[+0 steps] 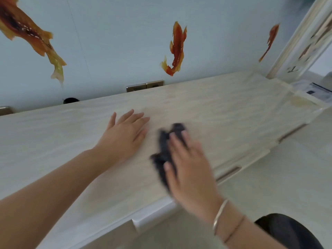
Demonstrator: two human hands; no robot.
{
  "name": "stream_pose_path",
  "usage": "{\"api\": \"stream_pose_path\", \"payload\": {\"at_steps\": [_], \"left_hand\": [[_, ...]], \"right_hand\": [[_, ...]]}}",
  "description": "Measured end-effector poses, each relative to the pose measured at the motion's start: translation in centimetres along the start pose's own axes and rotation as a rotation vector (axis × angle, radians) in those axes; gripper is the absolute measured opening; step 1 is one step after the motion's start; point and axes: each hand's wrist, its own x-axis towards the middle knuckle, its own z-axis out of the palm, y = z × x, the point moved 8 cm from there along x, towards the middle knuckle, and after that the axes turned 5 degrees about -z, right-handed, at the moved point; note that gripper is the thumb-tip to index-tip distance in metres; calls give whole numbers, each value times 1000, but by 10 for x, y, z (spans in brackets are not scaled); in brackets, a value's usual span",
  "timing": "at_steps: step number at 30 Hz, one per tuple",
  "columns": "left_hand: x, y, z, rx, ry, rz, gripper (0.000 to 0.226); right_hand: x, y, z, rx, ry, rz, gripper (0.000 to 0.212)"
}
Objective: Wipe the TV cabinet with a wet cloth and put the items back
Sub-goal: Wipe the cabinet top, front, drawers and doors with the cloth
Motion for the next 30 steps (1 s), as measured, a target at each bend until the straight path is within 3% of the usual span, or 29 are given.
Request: {"api": "stream_pose_path", "payload": {"at_steps": [2,5,10,13,15,18,21,26,30], "left_hand": [[0,2,3,-11,-13,7,47],[3,4,5,-7,-28,15,48],[17,19,6,-17,-29,14,47],[32,39,11,-15,-40,19,46],[44,56,17,-32,-47,18,46],[63,84,26,-24,-68,27,47],[81,109,33,-2,-85,19,48],[109,136,38,7,-49,2,47],[129,152,49,-30,-39,-38,47]], "right_hand": [[-13,-37,0,46,-21,-153,56],[-10,-4,-4,18,-12,-212,51],[-6,171,-20,-5,56,208,56],[-12,203,-25,-80,91,353,62],[-12,165,-21,-102,140,267,57],[-15,117,-10,-69,109,-60,51],[-11,161,-11,-118,63,-241,52],[-13,307,-27,-231,17,58,53],[-16,295,-34,-135,147,168,53]]}}
